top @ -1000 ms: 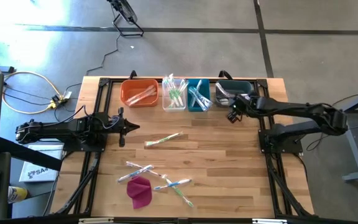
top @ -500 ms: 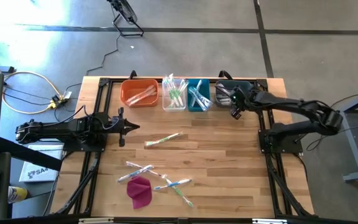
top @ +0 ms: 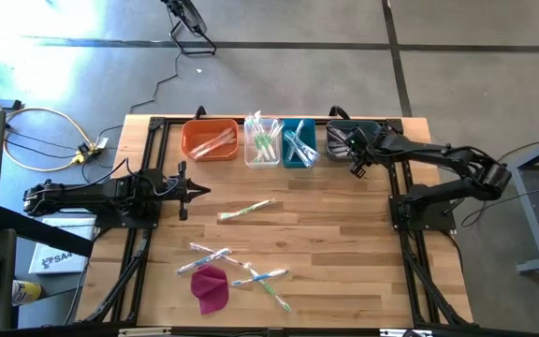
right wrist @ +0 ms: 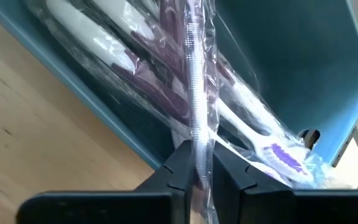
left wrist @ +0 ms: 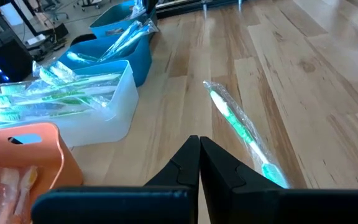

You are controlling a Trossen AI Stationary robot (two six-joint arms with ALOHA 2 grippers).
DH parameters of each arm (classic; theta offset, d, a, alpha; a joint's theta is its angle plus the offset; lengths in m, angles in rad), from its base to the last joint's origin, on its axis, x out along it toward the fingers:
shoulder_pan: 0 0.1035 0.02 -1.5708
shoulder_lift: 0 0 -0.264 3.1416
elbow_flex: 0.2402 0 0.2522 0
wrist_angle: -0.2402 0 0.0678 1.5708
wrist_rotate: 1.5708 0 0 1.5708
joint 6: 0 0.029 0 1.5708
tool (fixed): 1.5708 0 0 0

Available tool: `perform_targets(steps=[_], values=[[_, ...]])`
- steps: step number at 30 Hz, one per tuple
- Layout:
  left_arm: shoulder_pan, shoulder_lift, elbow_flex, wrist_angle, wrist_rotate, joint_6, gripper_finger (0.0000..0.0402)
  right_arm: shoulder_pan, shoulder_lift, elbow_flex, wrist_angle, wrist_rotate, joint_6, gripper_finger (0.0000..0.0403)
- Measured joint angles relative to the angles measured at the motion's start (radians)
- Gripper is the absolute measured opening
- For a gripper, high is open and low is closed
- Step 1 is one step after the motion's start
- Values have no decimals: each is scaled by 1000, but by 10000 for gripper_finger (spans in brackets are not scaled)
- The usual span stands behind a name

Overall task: Pick & Place Toothbrushes
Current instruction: Put the purple toothbrush into the green bin, then put the green toothbrush into the transparent bin

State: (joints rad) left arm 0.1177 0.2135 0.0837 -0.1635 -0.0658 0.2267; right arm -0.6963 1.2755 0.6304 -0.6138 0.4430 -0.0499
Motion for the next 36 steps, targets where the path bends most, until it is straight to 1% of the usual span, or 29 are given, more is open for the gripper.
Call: perform_targets(steps=[5,11,19,22,25,30,33,36], values=[[0,0,0,1,0,5,6,12,0,0,37,0,-1,75],[0,0,0,3,0,5,6,44,0,33,36,0,-1,110],[0,0,0,3,1,1,6,78,0,127,-94,3,1,145],[0,0,0,3,1,1,6,88,0,144,-119,4,0,155],[0,0,0,3,1,-3,6,88,0,147,-132,28,0,166],[0,0,0,3,4,-25,6,115,0,147,-143,24,52,170],[0,0,0,3,4,-26,6,160,0,147,-148,23,58,163],[0,0,0,3,4,-26,6,219,0,156,-156,14,109,151]])
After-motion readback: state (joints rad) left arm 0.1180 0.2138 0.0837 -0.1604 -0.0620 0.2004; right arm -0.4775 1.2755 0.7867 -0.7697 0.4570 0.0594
